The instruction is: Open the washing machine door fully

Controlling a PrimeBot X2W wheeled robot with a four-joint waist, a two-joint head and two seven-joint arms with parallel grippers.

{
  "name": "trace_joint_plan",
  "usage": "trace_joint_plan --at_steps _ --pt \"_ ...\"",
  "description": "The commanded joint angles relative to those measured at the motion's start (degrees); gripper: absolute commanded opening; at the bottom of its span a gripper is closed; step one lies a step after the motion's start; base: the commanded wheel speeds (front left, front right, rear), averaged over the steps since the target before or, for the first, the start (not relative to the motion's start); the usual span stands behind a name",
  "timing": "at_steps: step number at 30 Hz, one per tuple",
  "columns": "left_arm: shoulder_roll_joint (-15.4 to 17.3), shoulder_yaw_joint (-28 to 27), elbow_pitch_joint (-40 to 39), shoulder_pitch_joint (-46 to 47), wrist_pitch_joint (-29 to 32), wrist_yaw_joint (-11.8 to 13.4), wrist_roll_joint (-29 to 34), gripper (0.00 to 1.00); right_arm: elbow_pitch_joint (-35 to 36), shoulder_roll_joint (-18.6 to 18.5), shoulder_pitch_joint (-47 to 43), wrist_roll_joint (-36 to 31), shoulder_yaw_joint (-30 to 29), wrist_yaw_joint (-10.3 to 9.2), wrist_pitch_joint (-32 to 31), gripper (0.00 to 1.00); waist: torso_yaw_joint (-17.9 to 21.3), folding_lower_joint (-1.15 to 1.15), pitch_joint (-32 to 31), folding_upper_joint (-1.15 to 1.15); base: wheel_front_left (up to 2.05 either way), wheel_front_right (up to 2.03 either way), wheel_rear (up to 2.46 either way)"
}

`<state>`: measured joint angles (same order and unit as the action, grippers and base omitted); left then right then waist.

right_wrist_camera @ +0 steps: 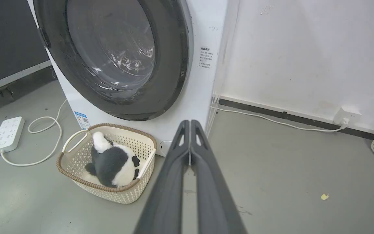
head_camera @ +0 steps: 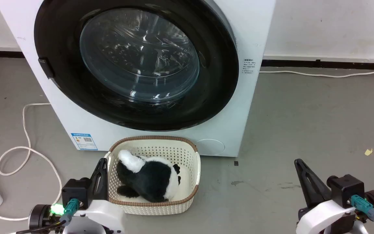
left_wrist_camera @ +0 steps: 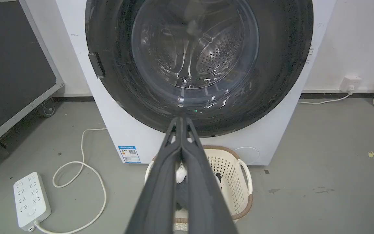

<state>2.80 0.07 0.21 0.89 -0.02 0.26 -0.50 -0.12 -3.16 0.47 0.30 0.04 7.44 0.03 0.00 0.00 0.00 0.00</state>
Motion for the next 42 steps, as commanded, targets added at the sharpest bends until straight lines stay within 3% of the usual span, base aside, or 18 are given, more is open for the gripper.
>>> trace_joint_plan --at_steps 1,24,25,42 --pt "0.08 -0.07 -0.21 -0.89 0.02 -0.26 0.5 0.0 0.12 0.28 -0.47 -0.3 -0.04 0.05 -0.03 0.0 0.0 0.0 0.0 0.0 0.0 0.0 0.0" --pt "0.08 -0.07 -0.21 -0.89 0.02 -0.26 0.5 0.0 0.12 0.28 -0.47 -0.3 -0.04 0.05 -0.03 0.0 0.0 0.0 0.0 0.0 0.0 0.0 0.0" --pt "0.0 0.0 0.0 -0.01 -0.01 0.0 0.0 1.0 0.0 0.0 0.0 0.01 0.0 0.0 0.01 1.0 0.0 0.0 0.0 0.0 0.0 0.0 0.0" --pt "0.1 1.54 0.22 -0.01 -1.77 1.16 0.39 1.0 0.4 -0.08 -0.18 0.41 -0.42 0.01 1.77 1.0 -0.28 0.0 0.77 0.0 0.0 0.0 0.0"
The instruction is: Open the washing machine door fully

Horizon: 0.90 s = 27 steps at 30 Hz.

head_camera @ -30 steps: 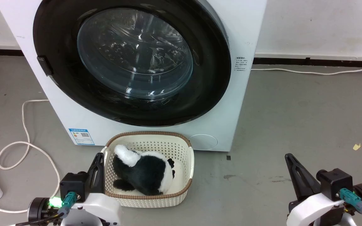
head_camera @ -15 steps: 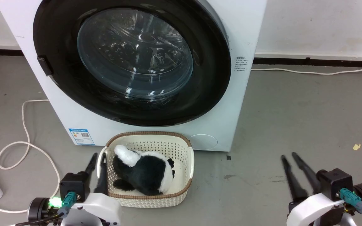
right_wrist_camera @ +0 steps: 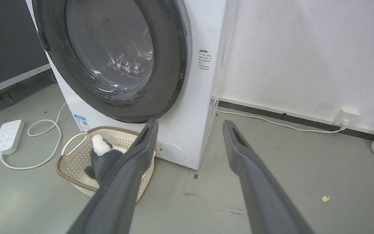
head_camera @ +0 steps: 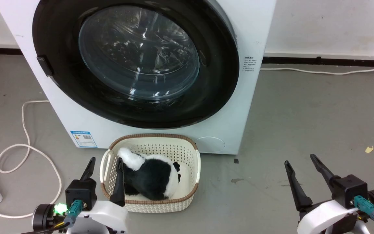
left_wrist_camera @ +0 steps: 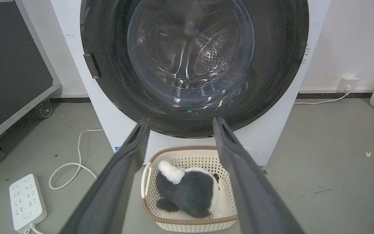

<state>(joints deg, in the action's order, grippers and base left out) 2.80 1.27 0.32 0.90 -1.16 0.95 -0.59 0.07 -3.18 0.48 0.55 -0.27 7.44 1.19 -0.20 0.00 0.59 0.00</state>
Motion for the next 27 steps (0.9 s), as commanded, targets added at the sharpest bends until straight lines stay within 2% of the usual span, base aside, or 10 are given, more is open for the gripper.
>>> trace_joint_plan --at_steps 1,12,27 --pt "0.12 0.47 0.08 0.03 -0.75 0.56 0.5 1.0 0.31 -0.18 -0.1 0.06 -0.12 0.01 0.73 1.0 -0.14 0.0 0.35 0.0 0.0 0.0 0.0" --pt "0.16 2.1 -0.46 1.18 -1.95 1.77 0.57 1.0 1.07 -2.92 2.03 0.87 -0.05 0.01 1.93 1.0 -1.29 0.0 3.03 0.0 0.0 0.0 0.0" --pt "0.14 5.47 -0.87 3.93 -3.75 3.91 0.48 1.0 1.58 -8.78 10.37 5.56 0.27 0.01 1.64 1.0 -3.68 0.0 7.69 0.0 0.0 0.0 0.0"
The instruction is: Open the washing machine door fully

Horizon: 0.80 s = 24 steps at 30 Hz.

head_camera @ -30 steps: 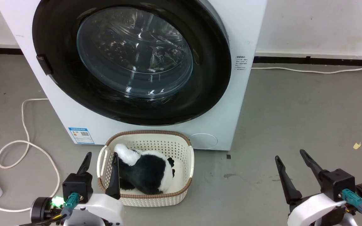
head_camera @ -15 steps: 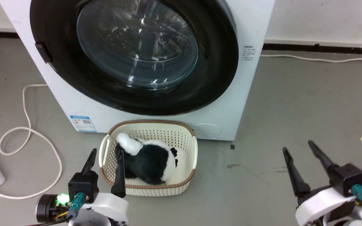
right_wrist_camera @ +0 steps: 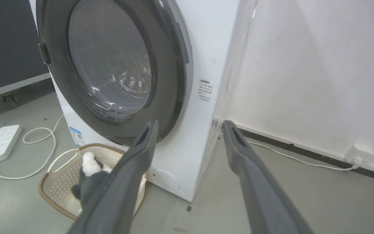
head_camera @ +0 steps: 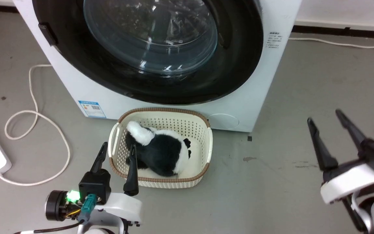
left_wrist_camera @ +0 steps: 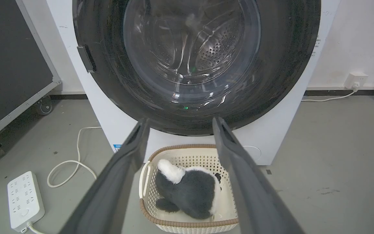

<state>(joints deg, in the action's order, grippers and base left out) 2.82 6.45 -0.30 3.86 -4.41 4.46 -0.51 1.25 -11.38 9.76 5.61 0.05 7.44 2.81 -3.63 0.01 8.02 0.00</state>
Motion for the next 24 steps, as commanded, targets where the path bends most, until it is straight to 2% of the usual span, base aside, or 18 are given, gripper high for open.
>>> trace_joint_plan --at_steps 1,2,3,4,5,13,24 --pt "0.11 0.54 -0.26 1.13 -0.62 0.58 0.37 1.0 0.42 -0.89 1.76 1.01 -0.05 0.02 -0.08 1.0 -0.43 -0.01 0.54 0.0 0.0 0.0 0.0" --pt "0.11 0.8 -0.27 1.28 -0.74 0.74 0.33 1.0 0.4 -1.15 2.44 1.56 -0.11 0.02 -0.24 1.0 -0.64 -0.01 0.81 0.0 0.0 0.0 0.0" --pt "0.11 1.06 -0.29 1.44 -0.86 0.89 0.29 1.0 0.33 -1.38 3.14 2.18 -0.25 0.02 -0.43 0.71 -0.84 -0.01 1.08 0.0 0.0 0.0 0.0" --pt "0.1 1.31 -0.3 1.58 -0.98 1.06 0.25 1.0 0.2 -1.54 3.84 2.89 -0.43 0.02 -0.67 0.3 -1.04 -0.01 1.34 0.0 0.0 0.0 0.0" --pt "0.1 1.55 -0.33 1.73 -1.1 1.22 0.21 1.0 0.01 -1.65 4.56 3.68 -0.65 0.02 -0.99 0.0 -1.24 -0.01 1.61 0.0 0.0 0.0 0.0" --pt "0.18 3.13 -0.48 2.74 -2.05 2.3 0.16 1.0 -1.72 -2.22 10.96 10.63 -2.45 0.02 -3.56 0.0 -2.67 -0.01 3.78 0.0 0.0 0.0 0.0" --pt "0.42 5.23 -0.54 4.11 -3.37 3.81 0.19 1.0 -7.75 -1.46 20.91 21.32 -5.31 0.02 -9.43 0.0 -4.29 -0.01 6.12 0.0 0.0 0.0 0.0"
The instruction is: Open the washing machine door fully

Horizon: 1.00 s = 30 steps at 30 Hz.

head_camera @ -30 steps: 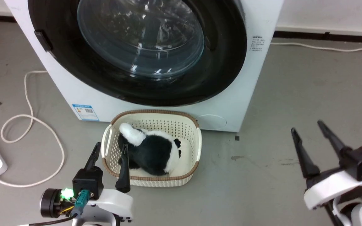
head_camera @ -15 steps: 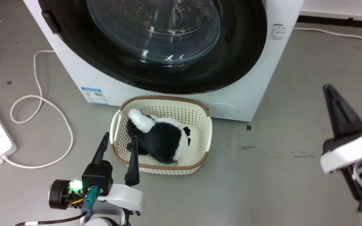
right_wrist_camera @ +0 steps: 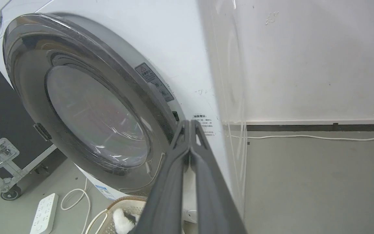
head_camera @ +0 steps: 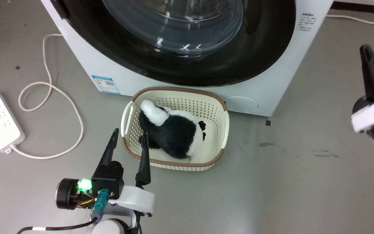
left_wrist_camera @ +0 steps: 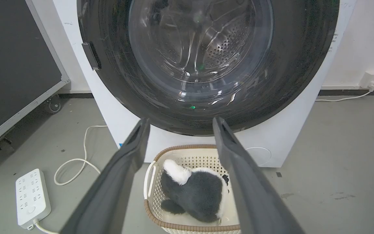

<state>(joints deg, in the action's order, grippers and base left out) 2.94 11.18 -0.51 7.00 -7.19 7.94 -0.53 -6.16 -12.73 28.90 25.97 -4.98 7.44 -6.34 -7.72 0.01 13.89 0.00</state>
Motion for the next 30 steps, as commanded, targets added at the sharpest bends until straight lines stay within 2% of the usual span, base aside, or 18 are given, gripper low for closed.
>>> trace_joint_plan --at_steps 1,7,16,30 --pt "0.3 0.71 -0.38 1.08 -0.71 0.49 0.22 1.0 -1.03 -0.04 2.71 1.85 -0.57 0.02 -0.91 0.0 -0.35 -0.01 0.52 0.0 0.0 0.0 0.0" --pt "0.36 1.98 -0.63 1.88 -1.43 1.32 0.22 1.0 -5.62 0.4 8.86 7.1 -2.56 0.03 -5.1 0.0 -1.43 -0.01 2.55 0.0 0.0 0.0 0.0" --pt "0.39 3.86 -0.93 3.27 -2.5 2.63 0.17 1.0 -14.64 1.0 19.14 14.61 -6.21 0.03 -15.03 0.0 -3.36 -0.01 5.82 0.0 0.0 0.0 0.0" --pt "0.72 8.16 -0.42 6.04 -4.18 5.33 0.79 1.0 -32.07 1.17 35.69 22.69 -14.27 0.03 -29.87 0.0 -6.03 -0.01 10.07 0.0 0.0 0.0 0.0"
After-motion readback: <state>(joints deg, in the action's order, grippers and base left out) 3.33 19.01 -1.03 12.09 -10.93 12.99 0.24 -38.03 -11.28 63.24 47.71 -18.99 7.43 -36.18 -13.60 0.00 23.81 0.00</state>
